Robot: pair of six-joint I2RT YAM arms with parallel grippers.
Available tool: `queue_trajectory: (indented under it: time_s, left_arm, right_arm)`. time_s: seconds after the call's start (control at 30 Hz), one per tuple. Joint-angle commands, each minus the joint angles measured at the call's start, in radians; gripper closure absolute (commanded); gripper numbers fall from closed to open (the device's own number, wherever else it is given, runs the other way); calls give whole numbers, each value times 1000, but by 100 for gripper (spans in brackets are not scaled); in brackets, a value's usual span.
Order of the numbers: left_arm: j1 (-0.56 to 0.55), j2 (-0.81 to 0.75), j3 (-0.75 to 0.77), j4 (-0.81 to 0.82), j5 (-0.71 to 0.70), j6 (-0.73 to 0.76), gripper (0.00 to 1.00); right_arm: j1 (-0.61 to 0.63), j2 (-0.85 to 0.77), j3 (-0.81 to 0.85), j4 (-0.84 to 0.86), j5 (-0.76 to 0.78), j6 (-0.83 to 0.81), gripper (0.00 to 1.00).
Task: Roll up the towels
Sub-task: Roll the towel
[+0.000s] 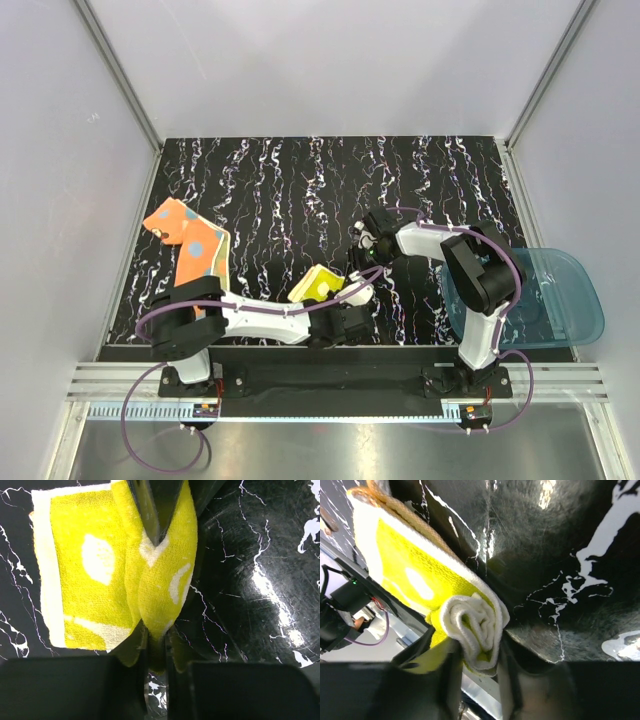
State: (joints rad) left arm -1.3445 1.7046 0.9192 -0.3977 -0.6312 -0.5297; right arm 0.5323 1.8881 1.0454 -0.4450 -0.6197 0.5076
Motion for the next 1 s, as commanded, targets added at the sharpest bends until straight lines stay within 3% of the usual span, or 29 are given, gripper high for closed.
queue_trajectory:
  time_s: [0.0, 0.13, 0.27, 0.63, 0.97]
  left_arm:
    - [-2, -23, -23, -32, 51, -26, 97]
    - [25, -85, -68, 8, 131, -38, 100]
    - [57, -181, -121, 52, 189, -56, 100]
    - [244, -376, -298, 206, 471, -133, 100]
    - [392, -427, -365, 277, 692, -205, 100]
  right_arm:
    - [11, 17, 27, -43, 71, -38, 58]
    - [9, 23, 68, -86, 86, -61, 42]
    - [8, 40, 119, -127, 107, -89, 35]
    - [-14, 71, 215, -202, 124, -126, 33]
    - [-123, 43, 268, -267, 123, -173, 28]
